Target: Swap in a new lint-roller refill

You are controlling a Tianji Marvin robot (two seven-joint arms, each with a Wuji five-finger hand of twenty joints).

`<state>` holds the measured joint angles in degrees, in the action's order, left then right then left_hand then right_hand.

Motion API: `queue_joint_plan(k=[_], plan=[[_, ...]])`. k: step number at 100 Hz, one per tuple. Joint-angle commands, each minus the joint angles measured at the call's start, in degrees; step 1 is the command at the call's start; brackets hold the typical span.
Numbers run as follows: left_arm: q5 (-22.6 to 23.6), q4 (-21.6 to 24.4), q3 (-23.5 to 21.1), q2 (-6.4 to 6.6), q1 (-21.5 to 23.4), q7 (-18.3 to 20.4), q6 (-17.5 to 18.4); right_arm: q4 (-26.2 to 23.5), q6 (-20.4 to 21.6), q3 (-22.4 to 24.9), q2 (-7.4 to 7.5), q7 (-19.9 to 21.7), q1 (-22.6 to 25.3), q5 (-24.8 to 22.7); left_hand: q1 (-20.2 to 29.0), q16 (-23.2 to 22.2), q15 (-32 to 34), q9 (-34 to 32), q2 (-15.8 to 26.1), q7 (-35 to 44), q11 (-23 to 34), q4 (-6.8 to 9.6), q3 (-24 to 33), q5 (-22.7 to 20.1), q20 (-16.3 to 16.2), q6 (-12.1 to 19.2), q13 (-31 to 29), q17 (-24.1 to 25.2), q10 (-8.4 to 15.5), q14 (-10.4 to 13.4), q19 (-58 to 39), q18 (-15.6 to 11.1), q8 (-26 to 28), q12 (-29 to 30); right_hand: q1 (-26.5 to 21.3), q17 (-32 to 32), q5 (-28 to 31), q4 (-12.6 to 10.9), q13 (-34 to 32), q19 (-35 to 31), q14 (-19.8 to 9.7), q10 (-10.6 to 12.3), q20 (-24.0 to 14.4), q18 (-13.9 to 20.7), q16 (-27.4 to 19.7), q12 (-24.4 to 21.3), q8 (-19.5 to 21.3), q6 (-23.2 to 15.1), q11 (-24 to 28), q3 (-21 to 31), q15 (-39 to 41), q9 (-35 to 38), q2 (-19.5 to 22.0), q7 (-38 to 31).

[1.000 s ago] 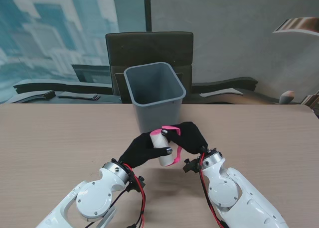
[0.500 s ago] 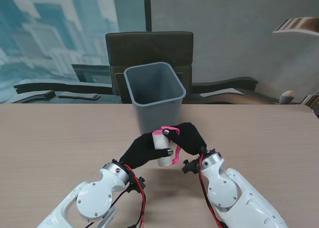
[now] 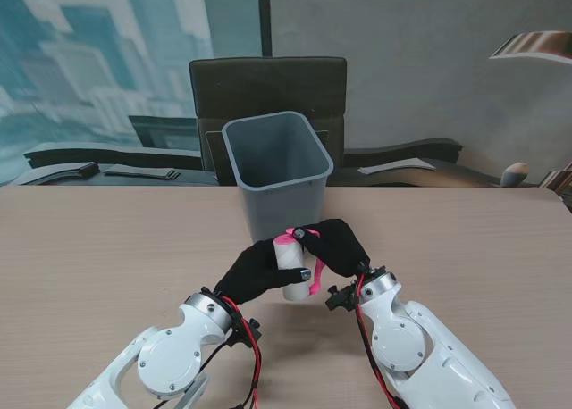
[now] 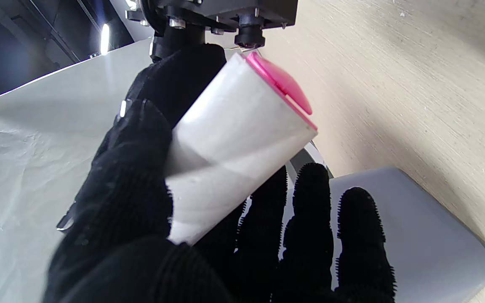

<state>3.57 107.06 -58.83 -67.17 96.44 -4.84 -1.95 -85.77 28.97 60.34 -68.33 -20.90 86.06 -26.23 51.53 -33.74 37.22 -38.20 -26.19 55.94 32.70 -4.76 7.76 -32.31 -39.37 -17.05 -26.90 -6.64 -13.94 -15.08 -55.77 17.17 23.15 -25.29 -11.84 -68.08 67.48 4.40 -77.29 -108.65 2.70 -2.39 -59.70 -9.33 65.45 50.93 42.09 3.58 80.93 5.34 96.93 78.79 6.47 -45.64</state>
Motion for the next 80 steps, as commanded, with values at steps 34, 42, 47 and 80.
queue_joint_plan(k=[34,42,47,80], plan=[[0.1,0.2,-0.1,-0.22,0.4,0.7,-0.7,-0.9,0.2,-0.4,-0.44,1.4,0.2,0.8,8.2,-1.0,1.4,0.7,7.2,8.2,0.7,3.35,6.4,-4.4,0.4,8.7,0.7,0.3,1.7,0.4,-1.9,-1.0,1.3,-1.6,1.3,-2.9,-2.0,-1.6,1.8,-11.3,-10.7,-8.0,-0.9,8.3,1.9,0.9,-4.3,8.7,5.6,-1.9,7.5,4.4,3.8,7.3],[0.1,0.2,-0.1,-0.23,0.4,0.7,-0.8,-0.9,0.2,-0.4,-0.44,1.5,0.2,0.9,8.2,-1.0,1.5,0.7,7.3,8.1,0.7,3.34,6.4,-4.3,0.4,8.7,0.7,0.3,1.7,0.4,-1.9,-1.0,1.3,-1.6,1.3,-2.9,-2.5,-1.6,1.8,-11.3,-10.7,-8.0,-0.9,8.3,1.8,0.9,-4.8,8.9,5.6,-2.0,7.5,4.4,3.9,7.7],[0.1,0.3,0.0,-0.23,0.4,0.7,-0.8,-1.0,0.2,-0.5,-0.45,1.5,0.2,1.0,8.2,-1.0,1.4,0.7,7.3,8.1,0.7,3.36,6.4,-4.3,0.4,8.8,0.7,0.3,1.7,0.5,-1.9,-1.0,1.3,-1.6,1.3,-2.9,-2.8,-1.7,1.8,-11.3,-10.7,-8.0,-0.8,8.3,1.8,0.9,-5.3,9.1,5.6,-2.1,7.5,4.4,3.9,8.2],[0.2,0.2,-0.1,-0.24,0.2,0.7,-1.0,-1.2,1.0,-1.0,-0.64,1.2,0.4,1.4,8.2,-1.0,1.4,0.8,7.3,8.1,0.7,3.35,6.4,-4.3,0.4,8.8,0.7,0.3,1.7,0.5,-1.9,-1.0,1.3,-1.6,1.1,-2.9,-4.3,-1.7,1.8,-11.3,-10.7,-8.0,-0.7,8.3,1.8,0.9,-7.9,9.6,5.6,-2.7,7.5,4.4,4.1,10.1]])
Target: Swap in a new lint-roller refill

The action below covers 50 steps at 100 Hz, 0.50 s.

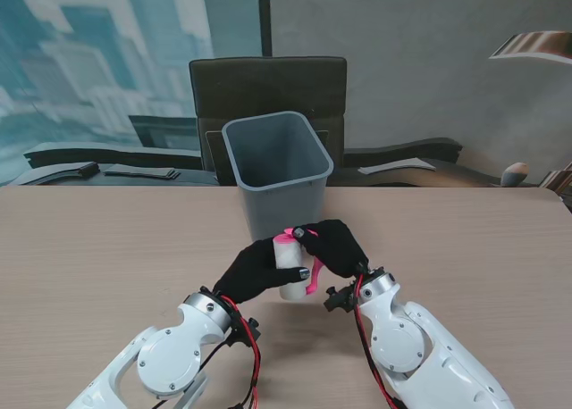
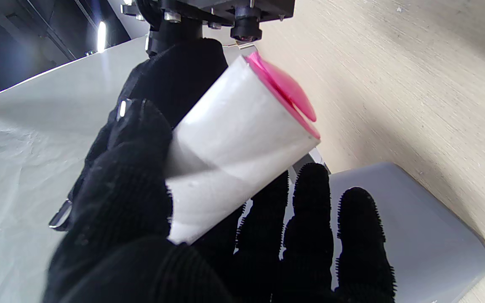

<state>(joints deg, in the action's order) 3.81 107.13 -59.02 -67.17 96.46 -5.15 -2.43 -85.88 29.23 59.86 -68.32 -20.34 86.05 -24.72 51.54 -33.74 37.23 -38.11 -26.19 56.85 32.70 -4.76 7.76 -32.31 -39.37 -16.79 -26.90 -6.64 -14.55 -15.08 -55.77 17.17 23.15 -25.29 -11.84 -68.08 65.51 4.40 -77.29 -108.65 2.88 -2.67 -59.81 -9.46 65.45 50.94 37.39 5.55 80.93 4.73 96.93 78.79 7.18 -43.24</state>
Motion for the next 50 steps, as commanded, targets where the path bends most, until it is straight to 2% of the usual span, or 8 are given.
queue_joint_plan(k=[1,50], plan=[[-0.1,0.1,0.1,-0.24,0.2,1.0,-0.5,-1.1,0.7,-0.5,-0.65,0.7,0.4,0.0,8.2,-1.0,1.4,0.7,7.3,7.2,0.7,3.35,6.4,-4.3,0.4,8.5,0.7,0.3,2.3,0.4,-1.9,-1.0,1.3,-1.6,1.1,-2.9,-2.3,-1.7,1.8,-11.3,-10.9,-7.7,-0.6,8.5,1.8,0.9,-3.2,7.6,5.6,-2.1,7.5,4.4,3.4,7.7],[0.2,0.3,-0.1,-0.21,0.5,0.8,0.0,-1.2,0.6,-0.5,-0.55,1.2,0.5,0.2,8.2,-1.0,1.4,0.7,7.3,7.2,0.7,3.36,6.4,-4.3,0.4,8.5,0.6,0.3,2.3,0.4,-1.9,-1.0,1.3,-1.6,0.0,-2.9,-2.4,-1.8,1.8,-11.3,-11.2,-7.7,-0.4,8.6,1.7,0.9,-4.3,7.7,5.6,-2.3,7.4,4.4,3.0,7.4]])
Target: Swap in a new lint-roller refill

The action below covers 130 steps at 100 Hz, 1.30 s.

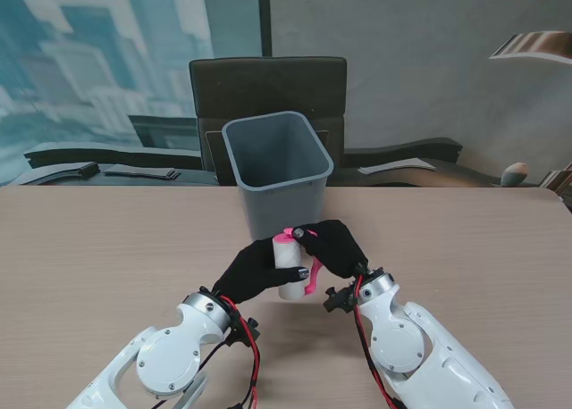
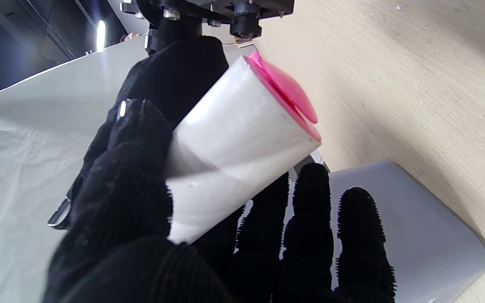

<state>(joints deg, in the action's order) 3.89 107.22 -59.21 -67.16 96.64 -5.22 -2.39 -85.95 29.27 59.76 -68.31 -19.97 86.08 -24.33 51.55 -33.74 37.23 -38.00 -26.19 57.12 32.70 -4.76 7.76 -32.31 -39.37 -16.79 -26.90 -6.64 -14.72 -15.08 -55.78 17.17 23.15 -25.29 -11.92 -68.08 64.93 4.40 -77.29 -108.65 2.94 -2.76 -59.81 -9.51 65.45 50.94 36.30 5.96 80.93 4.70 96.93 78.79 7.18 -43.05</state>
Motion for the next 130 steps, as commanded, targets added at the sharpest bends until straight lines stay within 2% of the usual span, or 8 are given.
queue_joint_plan(k=[1,20,114,121,129,130], plan=[[0.1,0.2,0.1,-0.22,0.3,0.9,0.0,-1.1,0.7,-0.5,-0.58,0.8,0.4,-0.2,8.2,-1.0,1.4,0.5,7.3,7.0,0.7,3.38,6.4,-4.3,0.4,8.5,0.6,0.3,2.4,0.4,-1.9,-1.0,1.4,-1.6,0.0,-2.9,-1.8,-1.9,1.8,-11.3,-11.3,-7.6,-0.4,8.6,1.7,0.9,-3.2,7.3,5.6,-2.2,7.4,4.4,3.0,7.1],[0.1,0.2,0.1,-0.22,0.3,1.0,-0.3,-0.9,1.8,-0.6,-0.84,-0.1,0.3,-0.3,8.2,-1.0,1.4,0.6,7.3,7.0,0.7,3.36,6.4,-4.3,0.4,8.4,0.7,0.3,2.4,0.4,-1.9,-1.0,1.3,-1.6,-0.5,-2.9,-1.5,-2.0,1.8,-11.3,-11.5,-7.5,-0.4,8.7,1.7,0.9,-3.4,7.2,5.6,-2.2,7.4,4.4,2.7,6.6],[0.4,0.1,0.2,-0.15,0.3,1.1,0.0,-1.0,3.2,-1.9,-1.03,0.7,0.5,1.6,8.2,-1.0,1.4,0.6,7.3,6.9,0.7,3.37,6.4,-4.3,0.4,8.5,0.7,0.4,2.4,0.4,-1.8,-1.0,1.4,-1.6,-1.2,-2.9,-1.4,-2.1,1.8,-11.3,-11.5,-7.5,-0.2,8.6,1.6,0.8,-3.9,7.2,5.5,-2.0,7.2,4.4,2.5,5.7],[0.5,0.1,0.1,-0.16,0.3,1.0,0.0,-0.9,3.3,-1.9,-1.13,0.1,0.5,1.1,8.2,-1.0,1.4,0.5,7.3,6.9,0.7,3.36,6.4,-4.3,0.4,8.5,0.7,0.4,2.4,0.4,-1.8,-1.0,1.4,-1.6,-1.6,-2.7,-1.8,-2.1,1.8,-11.3,-9.9,-8.0,2.5,8.3,-0.1,-0.1,-3.9,6.4,3.6,-1.9,6.8,4.4,2.5,5.8],[0.7,0.0,0.1,-0.16,0.3,0.9,0.1,-0.6,3.8,-1.7,-1.35,-1.6,0.4,-0.4,8.2,-1.0,1.4,0.5,7.3,6.9,0.7,3.37,6.4,-4.3,0.4,8.5,0.7,0.4,2.4,0.4,-1.8,-1.0,1.4,-1.6,-2.6,-2.0,-2.3,-2.2,1.8,-11.3,-7.9,-8.4,8.5,7.5,-4.5,-1.7,-3.2,4.4,0.3,-1.3,6.1,4.5,2.2,5.5],[0.7,0.0,0.1,-0.16,0.3,0.9,0.1,-0.6,3.8,-1.7,-1.37,-1.8,0.4,-0.6,8.2,-1.0,1.4,0.5,7.3,6.9,0.7,3.37,6.4,-4.3,0.4,8.4,0.7,0.4,2.5,0.4,-1.8,-1.0,1.4,-1.6,-2.7,-1.9,-2.3,-2.3,1.8,-11.3,-7.5,-8.5,10.3,7.0,-5.6,-2.0,-3.1,4.3,-0.3,-1.1,6.1,4.5,2.1,5.6]])
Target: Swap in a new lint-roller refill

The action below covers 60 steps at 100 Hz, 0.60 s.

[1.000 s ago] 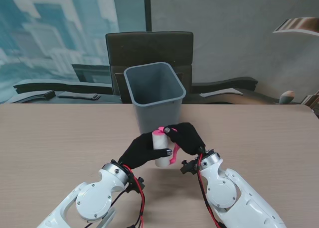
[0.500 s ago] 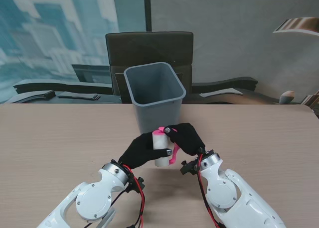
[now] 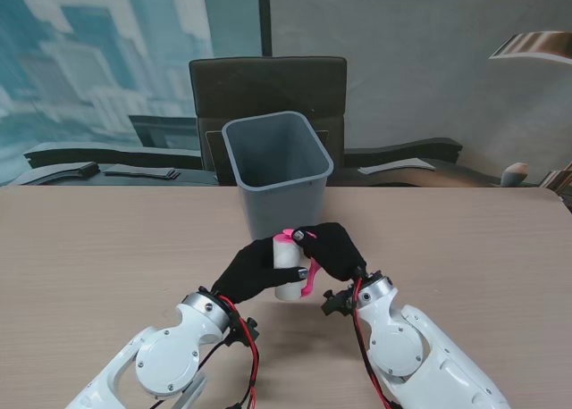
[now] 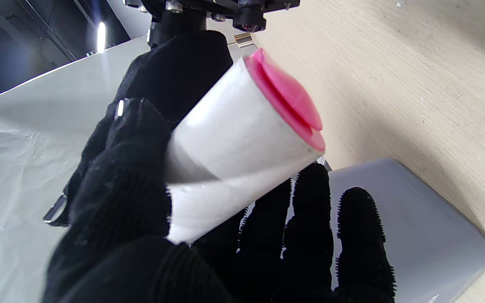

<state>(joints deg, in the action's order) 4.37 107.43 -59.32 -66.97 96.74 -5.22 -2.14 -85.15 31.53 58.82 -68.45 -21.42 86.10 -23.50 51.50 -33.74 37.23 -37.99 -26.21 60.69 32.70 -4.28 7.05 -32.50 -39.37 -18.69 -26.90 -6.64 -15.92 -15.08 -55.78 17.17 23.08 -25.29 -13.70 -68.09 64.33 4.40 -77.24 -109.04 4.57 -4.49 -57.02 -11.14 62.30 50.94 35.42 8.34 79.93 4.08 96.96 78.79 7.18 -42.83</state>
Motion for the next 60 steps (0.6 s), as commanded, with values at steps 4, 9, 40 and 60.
queue_joint_plan(k=[4,9,40,60], plan=[[0.4,-0.2,0.1,-0.35,0.2,0.9,-0.1,-1.2,1.8,-0.7,-1.26,-0.8,0.3,-2.2,8.2,-1.0,1.4,0.5,7.4,3.3,0.7,2.87,7.1,-4.1,0.4,10.4,0.7,0.4,3.7,0.4,-1.8,-1.0,1.4,-1.6,-1.1,-1.0,-2.4,-2.3,1.9,-10.8,-7.2,-7.2,13.4,6.6,-6.9,-3.4,-1.7,1.4,-2.4,0.2,5.8,4.5,1.8,6.0],[0.6,-0.3,0.1,-0.34,0.1,0.8,-0.1,-1.1,2.0,-0.5,-1.25,-1.3,0.3,-2.9,8.2,-1.0,1.4,0.5,7.3,3.3,0.7,2.87,7.1,-4.1,0.4,10.4,0.7,0.4,3.6,0.5,-1.8,-1.0,1.4,-1.6,-1.3,-0.5,-2.9,-2.3,1.8,-9.3,-8.0,-7.3,16.4,5.2,-9.6,-4.7,-1.4,1.0,-5.4,1.0,3.8,4.5,1.2,6.4],[3.4,-1.2,-0.2,-0.12,-0.3,0.5,1.2,-0.5,2.4,1.8,-0.69,-2.5,0.1,-6.8,8.3,-1.0,1.4,0.5,7.3,3.3,0.7,2.88,7.1,-4.1,0.4,10.3,0.7,0.4,3.5,0.4,-1.8,-1.0,1.4,-1.6,0.5,4.0,-9.5,-2.2,2.0,10.4,1.4,-8.5,28.6,-9.5,-22.4,-9.1,0.0,-3.1,-22.5,4.8,-17.5,-3.2,0.3,10.8],[6.5,-2.3,-0.3,0.03,-0.8,-0.1,2.7,-1.4,1.5,3.8,-0.51,-3.7,0.9,-8.4,8.4,-1.0,1.4,0.6,7.4,3.3,0.7,2.88,7.1,-4.1,0.4,10.2,0.8,0.5,3.5,0.4,-1.7,-1.0,1.4,-1.7,0.5,18.2,-15.8,-2.2,4.6,15.5,5.9,-10.3,27.0,-8.0,-33.5,-12.4,0.6,-4.3,-27.9,6.2,-41.9,-17.6,0.0,14.4]])
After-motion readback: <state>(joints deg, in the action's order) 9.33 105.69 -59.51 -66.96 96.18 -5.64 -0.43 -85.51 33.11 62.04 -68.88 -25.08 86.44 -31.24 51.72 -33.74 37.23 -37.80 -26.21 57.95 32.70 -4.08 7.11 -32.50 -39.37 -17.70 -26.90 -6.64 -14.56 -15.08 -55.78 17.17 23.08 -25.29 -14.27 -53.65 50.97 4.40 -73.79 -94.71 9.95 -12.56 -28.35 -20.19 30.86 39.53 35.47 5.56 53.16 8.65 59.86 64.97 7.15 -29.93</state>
